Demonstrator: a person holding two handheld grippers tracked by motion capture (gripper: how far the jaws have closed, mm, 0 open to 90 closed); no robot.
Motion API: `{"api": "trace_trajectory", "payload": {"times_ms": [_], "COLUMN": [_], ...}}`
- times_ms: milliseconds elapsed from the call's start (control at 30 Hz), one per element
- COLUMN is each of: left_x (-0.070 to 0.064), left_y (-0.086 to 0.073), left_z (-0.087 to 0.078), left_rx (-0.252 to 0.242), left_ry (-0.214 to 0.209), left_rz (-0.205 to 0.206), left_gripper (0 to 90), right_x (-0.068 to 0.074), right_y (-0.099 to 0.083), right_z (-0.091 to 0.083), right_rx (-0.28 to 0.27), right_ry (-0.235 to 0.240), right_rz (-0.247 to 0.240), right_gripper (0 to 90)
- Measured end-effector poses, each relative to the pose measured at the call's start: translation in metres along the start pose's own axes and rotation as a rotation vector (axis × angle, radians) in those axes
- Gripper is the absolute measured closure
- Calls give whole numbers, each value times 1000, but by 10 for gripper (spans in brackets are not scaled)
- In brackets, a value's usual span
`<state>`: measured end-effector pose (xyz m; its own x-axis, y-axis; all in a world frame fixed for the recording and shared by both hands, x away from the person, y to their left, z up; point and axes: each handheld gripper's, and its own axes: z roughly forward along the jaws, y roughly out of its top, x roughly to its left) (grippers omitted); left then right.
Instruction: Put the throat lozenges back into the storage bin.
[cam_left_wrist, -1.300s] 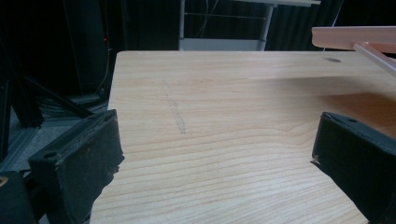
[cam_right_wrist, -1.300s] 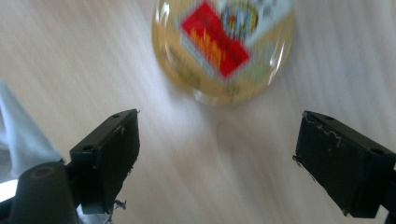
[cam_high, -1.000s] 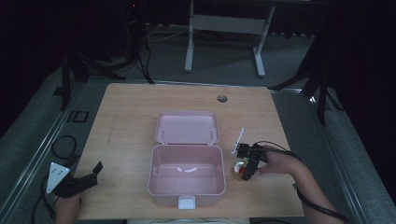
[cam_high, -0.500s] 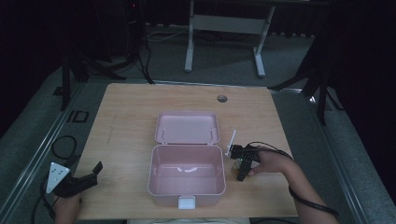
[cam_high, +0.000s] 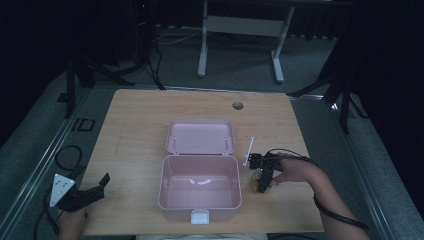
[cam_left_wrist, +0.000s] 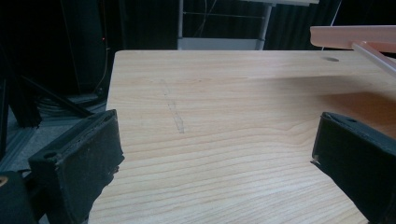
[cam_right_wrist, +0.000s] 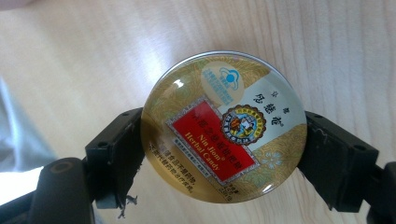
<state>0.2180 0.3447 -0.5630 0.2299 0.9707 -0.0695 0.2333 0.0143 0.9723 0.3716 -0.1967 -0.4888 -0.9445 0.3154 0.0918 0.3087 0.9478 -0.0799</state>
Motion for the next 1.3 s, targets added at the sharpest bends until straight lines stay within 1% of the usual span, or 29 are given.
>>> {"api": "trace_trajectory", "payload": {"times_ms": [133, 233, 267, 367, 433, 533, 633, 733, 767, 867, 933, 1000, 1133, 1200, 1300], "left_x": [0, 0, 0, 0, 0, 0, 0, 0, 0, 0, 0, 0, 1, 1, 1], "left_y": [0, 0, 0, 0, 0, 0, 0, 0, 0, 0, 0, 0, 0, 0, 0], "left_z": [0, 0, 0, 0, 0, 0, 0, 0, 0, 0, 0, 0, 0, 0, 0], "left_rx": [0, 1, 1, 1, 1, 1, 1, 2, 2, 4, 3, 3, 3, 3, 3], "left_ry": [0, 0, 0, 0, 1, 0, -2, -1, -1, -3, -3, -2, 1, 1, -1], "left_rz": [-1, -2, -2, -1, -1, -2, -1, -2, -2, -5, -5, -6, -6, -7, -6], "left_gripper": [20, 20, 20, 20, 20, 20, 20, 20, 20, 20, 20, 20, 20, 20, 20], "right_x": [6, 12, 13, 16, 19, 25, 31, 33, 41, 49, 55, 60, 69, 73, 80], "right_y": [-3, -5, -5, -5, -4, -1, 2, 3, 9, 16, 22, 30, 45, 53, 66], "right_z": [-22, -44, -51, -71, -85, -107, -124, -127, -136, -142, -143, -144, -144, -144, -141], "right_rx": [2, -8, -17, -19, -20, -48, -74, -78, -91, -98, -101, -109, -123, -116, -114], "right_ry": [-4, -11, -19, -49, -63, -78, -90, -91, -92, -92, -92, -82, -87, -92, -82], "right_rz": [-28, -55, -59, -73, -76, -74, -73, -76, -102, -127, -148, -171, -218, -240, -269], "right_gripper": [199, 200, 200, 200, 200, 199, 200, 200, 200, 200, 200, 200, 200, 200, 200]}}
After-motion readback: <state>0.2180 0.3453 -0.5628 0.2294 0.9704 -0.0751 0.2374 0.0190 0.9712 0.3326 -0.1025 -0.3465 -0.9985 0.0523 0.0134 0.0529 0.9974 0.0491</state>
